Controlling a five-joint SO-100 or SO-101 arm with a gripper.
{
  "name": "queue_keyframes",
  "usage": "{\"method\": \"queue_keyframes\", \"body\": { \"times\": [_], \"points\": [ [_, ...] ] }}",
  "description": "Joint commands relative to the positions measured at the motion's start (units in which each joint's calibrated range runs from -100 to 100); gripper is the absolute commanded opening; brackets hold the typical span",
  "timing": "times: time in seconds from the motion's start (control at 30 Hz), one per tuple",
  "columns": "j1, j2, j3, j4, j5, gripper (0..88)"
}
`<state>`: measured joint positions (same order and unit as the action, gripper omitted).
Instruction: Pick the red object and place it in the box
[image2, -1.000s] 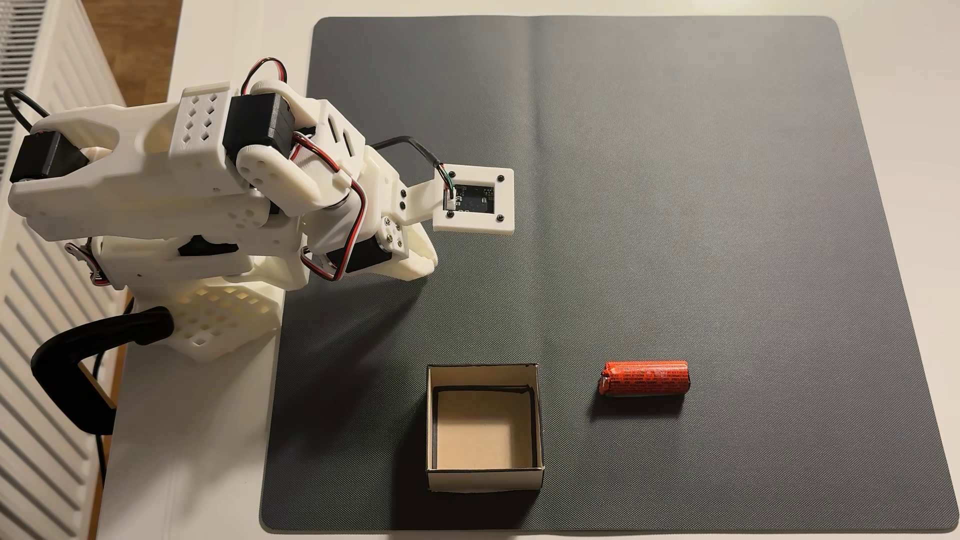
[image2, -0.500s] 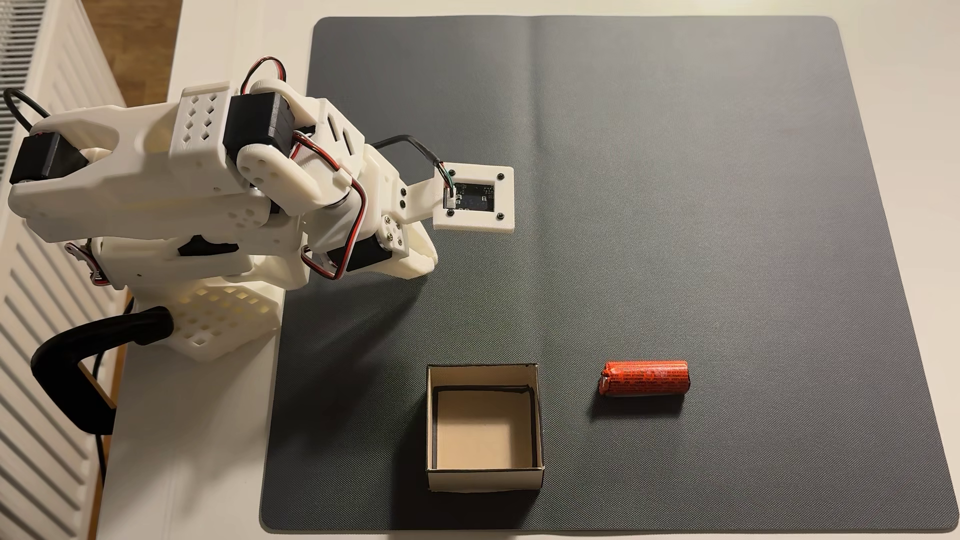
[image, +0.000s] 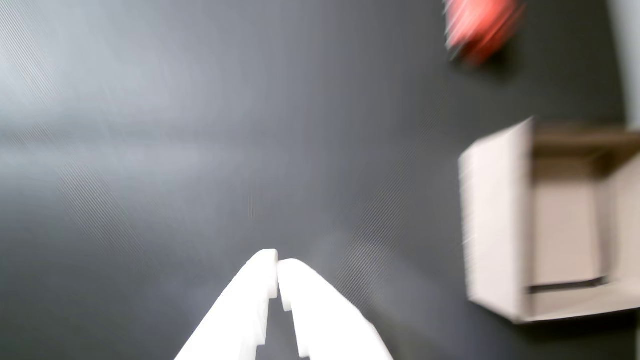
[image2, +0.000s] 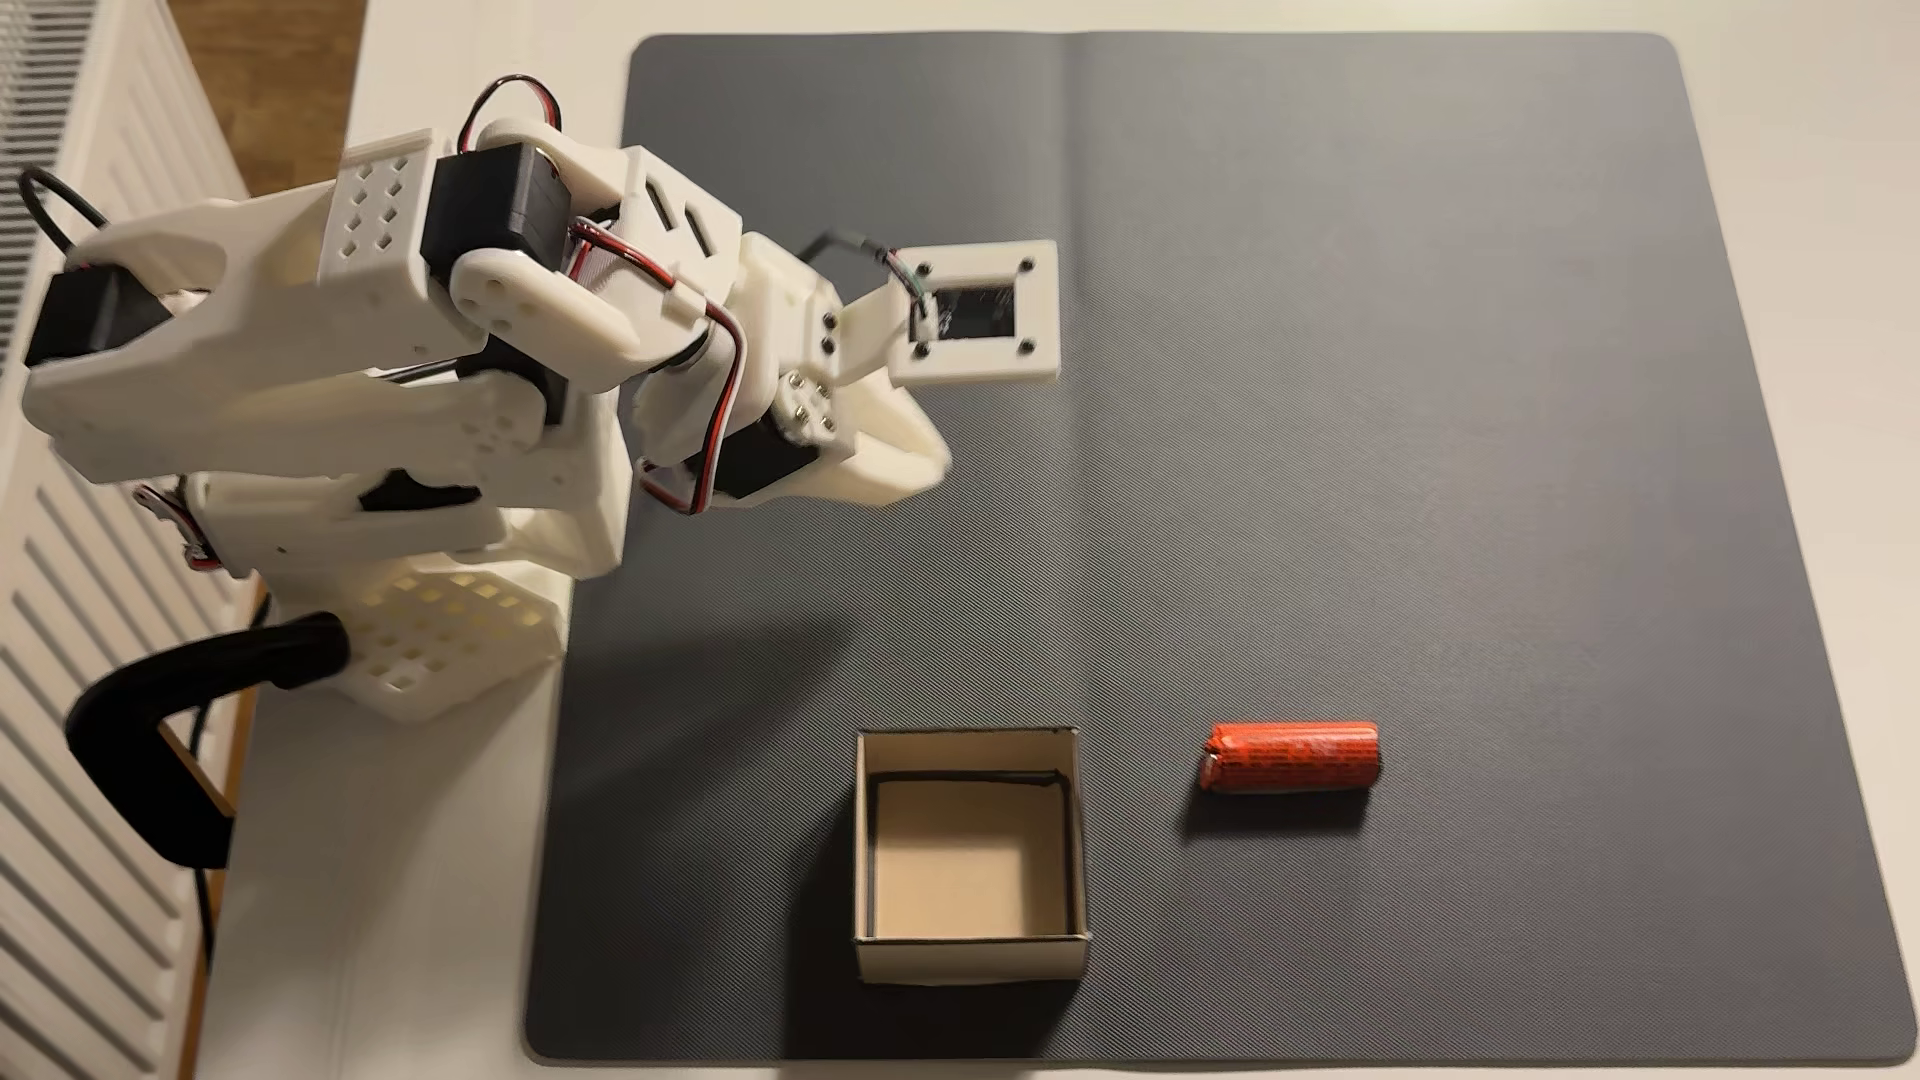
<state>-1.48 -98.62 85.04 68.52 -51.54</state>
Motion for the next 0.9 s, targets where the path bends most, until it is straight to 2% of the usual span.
{"method": "queue_keyframes", "body": {
  "times": [0.0, 0.17, 0.33, 0.6, 0.87],
  "points": [
    [2.2, 0.2, -8.6, -0.4, -0.1, 0.7],
    [5.1, 3.0, -16.2, -1.1, 0.1, 0.8],
    [8.5, 19.0, -24.9, -4.9, 0.4, 0.8],
    [12.7, 46.3, -29.9, -27.0, 5.1, 0.8],
    [12.3, 66.8, -30.6, -41.4, 5.4, 1.0]
  ]
}}
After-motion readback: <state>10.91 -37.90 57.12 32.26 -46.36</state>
